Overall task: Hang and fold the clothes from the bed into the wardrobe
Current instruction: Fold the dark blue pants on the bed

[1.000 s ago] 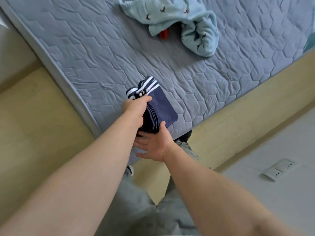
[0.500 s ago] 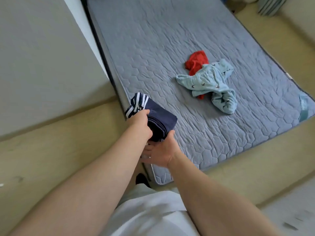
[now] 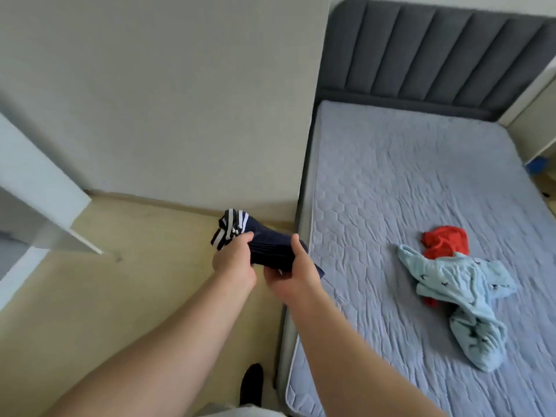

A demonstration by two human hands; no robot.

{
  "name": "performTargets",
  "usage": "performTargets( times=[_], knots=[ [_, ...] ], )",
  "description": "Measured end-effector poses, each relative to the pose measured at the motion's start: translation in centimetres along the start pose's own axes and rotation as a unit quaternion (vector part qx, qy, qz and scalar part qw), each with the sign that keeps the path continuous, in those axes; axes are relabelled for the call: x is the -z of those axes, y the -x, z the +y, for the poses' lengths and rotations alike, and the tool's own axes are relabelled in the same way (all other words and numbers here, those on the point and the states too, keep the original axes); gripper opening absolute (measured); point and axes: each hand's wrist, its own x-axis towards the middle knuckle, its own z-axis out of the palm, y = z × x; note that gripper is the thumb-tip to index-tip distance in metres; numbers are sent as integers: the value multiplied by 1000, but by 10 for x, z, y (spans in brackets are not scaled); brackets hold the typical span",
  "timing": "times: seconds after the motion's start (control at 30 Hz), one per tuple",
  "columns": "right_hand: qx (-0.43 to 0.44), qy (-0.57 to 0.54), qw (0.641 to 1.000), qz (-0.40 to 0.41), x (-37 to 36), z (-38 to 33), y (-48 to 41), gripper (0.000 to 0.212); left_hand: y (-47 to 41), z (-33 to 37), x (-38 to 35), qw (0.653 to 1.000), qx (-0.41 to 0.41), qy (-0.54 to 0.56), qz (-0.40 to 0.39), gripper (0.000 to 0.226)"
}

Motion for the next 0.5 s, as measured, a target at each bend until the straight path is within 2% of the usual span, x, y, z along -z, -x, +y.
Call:
performTargets(
  times=[0.13, 0.23, 0.37, 0.5],
  knots=[
    [-20, 152, 988, -11, -47, 49, 5, 38, -14, 50, 54, 996, -5, 77, 50, 34],
    [10, 274, 962, -11, -87, 93, 7, 32, -29, 88, 105, 991, 3, 125, 36, 33],
    [69, 416, 906, -46, -147, 163, 5, 27, -57, 147, 176, 976, 12, 216, -27, 39],
    [95, 524, 842, -90, -214, 249, -4, 28, -93, 213, 248, 956, 6, 293, -6, 38]
  ],
)
